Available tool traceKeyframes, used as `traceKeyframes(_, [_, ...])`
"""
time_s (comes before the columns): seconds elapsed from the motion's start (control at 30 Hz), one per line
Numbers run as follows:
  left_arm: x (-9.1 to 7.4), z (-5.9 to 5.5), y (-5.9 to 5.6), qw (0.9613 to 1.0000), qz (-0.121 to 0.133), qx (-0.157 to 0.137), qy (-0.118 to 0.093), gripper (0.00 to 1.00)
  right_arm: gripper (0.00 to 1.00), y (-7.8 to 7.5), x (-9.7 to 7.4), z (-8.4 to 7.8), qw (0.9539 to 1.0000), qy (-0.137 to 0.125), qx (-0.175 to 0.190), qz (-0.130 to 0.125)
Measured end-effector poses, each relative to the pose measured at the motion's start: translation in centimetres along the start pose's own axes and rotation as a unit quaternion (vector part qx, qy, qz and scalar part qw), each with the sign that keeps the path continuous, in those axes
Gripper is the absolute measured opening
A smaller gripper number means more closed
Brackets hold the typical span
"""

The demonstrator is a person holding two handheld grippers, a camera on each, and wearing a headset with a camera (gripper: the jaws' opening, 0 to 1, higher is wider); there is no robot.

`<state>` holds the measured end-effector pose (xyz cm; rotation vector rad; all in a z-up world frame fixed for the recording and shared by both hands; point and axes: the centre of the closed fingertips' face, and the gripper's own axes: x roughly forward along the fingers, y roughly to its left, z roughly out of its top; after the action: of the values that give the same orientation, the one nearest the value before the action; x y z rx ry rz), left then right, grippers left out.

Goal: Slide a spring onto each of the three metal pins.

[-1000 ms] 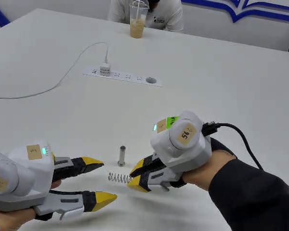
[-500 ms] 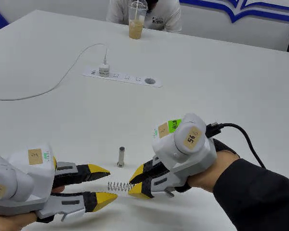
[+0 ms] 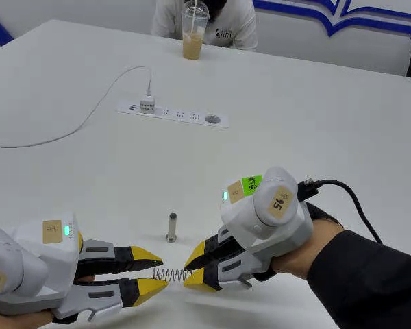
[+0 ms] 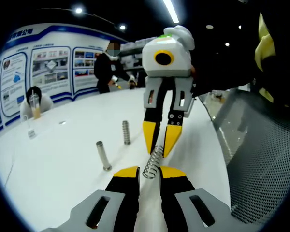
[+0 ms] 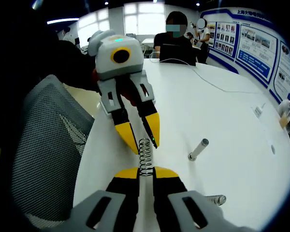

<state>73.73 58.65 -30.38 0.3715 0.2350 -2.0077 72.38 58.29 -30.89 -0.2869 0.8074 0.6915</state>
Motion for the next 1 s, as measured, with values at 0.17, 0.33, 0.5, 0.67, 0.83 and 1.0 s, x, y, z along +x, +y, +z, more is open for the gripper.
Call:
traceKeyframes(0.17, [0.2,0.0,-0.4,1.0000,-0.009,0.003,0.003,0.14,0.11,0.2,-0.1,-0.1,1.0000,0.000,-0.001,0.004])
traceKeyframes(0.33, [0.3,0.0,-0.7,0.9999,-0.013,0.007,0.005,0.13,0.11,0.4,-0.5,0.1,1.0000,-0.001,-0.002,0.005])
traceKeyframes(0.5, [0.3,0.0,-0.7,0.9998,-0.014,0.010,0.007,0.12,0.11,0.3,-1.0,0.6,1.0000,-0.007,-0.003,0.004])
traceKeyframes(0.67, [0.3,0.0,-0.7,0.9998,-0.013,0.010,0.006,0.12,0.11,0.4,-1.2,1.2,0.9999,-0.009,-0.010,0.003])
traceKeyframes(0.83, [0.3,0.1,-0.7,0.9998,-0.013,0.011,0.004,0.12,0.11,0.4,-1.5,2.0,0.9998,-0.012,-0.018,-0.001])
traceKeyframes(1.0, [0.4,0.2,-0.7,0.9998,-0.014,0.013,0.004,0.11,0.11,0.4,-1.7,2.6,0.9996,-0.014,-0.024,-0.004])
